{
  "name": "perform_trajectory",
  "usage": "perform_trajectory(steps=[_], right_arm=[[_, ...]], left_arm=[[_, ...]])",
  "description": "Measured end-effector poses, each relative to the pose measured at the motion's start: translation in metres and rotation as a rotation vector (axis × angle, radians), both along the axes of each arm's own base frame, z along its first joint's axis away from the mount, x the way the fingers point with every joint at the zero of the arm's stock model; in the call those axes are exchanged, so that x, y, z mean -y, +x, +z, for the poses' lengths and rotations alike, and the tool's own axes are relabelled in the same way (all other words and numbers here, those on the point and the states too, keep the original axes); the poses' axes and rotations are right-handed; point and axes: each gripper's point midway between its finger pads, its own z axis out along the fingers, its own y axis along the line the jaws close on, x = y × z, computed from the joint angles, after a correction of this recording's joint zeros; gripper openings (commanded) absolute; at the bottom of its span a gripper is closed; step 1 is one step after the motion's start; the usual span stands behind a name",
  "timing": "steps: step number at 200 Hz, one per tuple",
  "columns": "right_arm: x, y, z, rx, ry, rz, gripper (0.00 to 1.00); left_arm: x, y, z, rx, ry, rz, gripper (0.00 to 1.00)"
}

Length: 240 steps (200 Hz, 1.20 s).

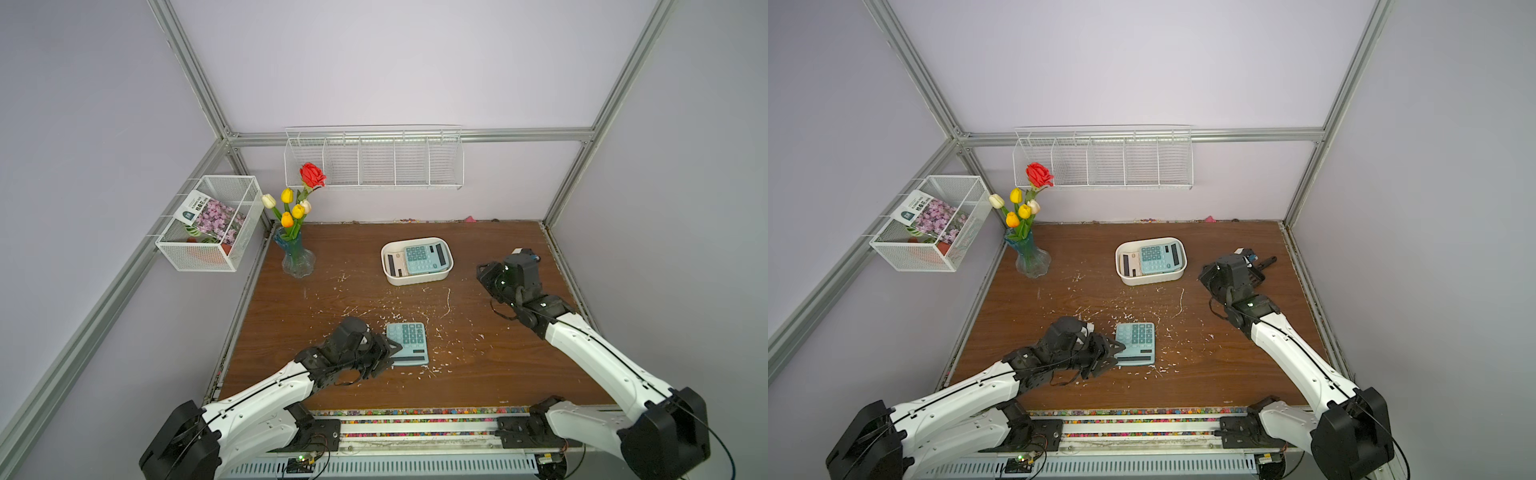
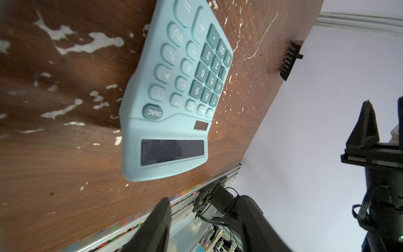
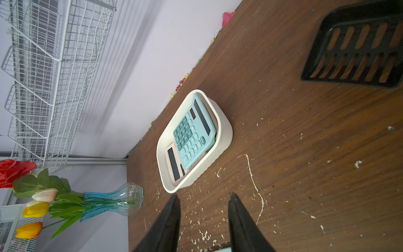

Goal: Put the calculator in the storage box
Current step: Pick up the calculator at the center of the board.

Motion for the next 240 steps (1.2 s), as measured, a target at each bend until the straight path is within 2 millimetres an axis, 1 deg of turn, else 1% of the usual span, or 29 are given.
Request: perform_trajectory(steps=[22,42,54,71,91,145,172,215,240], right_arm=[[0.001,0.001,0.003,0.003,-0.003,-0.008,0.42],[0.002,0.001,0.003,0.003,-0.001,-0.012,0.42],[0.002,0.001,0.003,0.002,0.002,-0.015,0.42],[0.002,0.001,0.003,0.002,0.006,-0.018,0.42],[0.004,0.002,0.003,0.001,0.01,-0.023,0.42],[0.007,0.003,0.003,-0.004,0.032,-0.031,0.43],[0.01,0.003,0.002,-0.006,0.036,-0.037,0.43],[0.018,0.002,0.001,-0.008,0.048,-0.05,0.43],[0.022,0.001,-0.003,-0.017,0.051,-0.058,0.43]], left_arm=[[0.012,0.001,0.001,-0.031,-0.008,0.025,0.54],[0.025,0.0,0.002,-0.064,-0.014,0.033,0.56],[0.035,-0.002,0.004,-0.082,-0.016,0.033,0.58],[0.047,-0.006,0.008,-0.097,-0.03,0.03,0.58],[0.054,-0.012,0.006,-0.13,-0.049,0.044,0.59],[0.061,-0.022,-0.018,-0.219,-0.04,0.089,0.6],[0.057,-0.028,-0.031,-0.25,-0.023,0.124,0.6],[0.046,-0.018,-0.035,-0.224,0.018,0.208,0.6],[0.044,-0.013,-0.037,-0.211,0.034,0.231,0.59]])
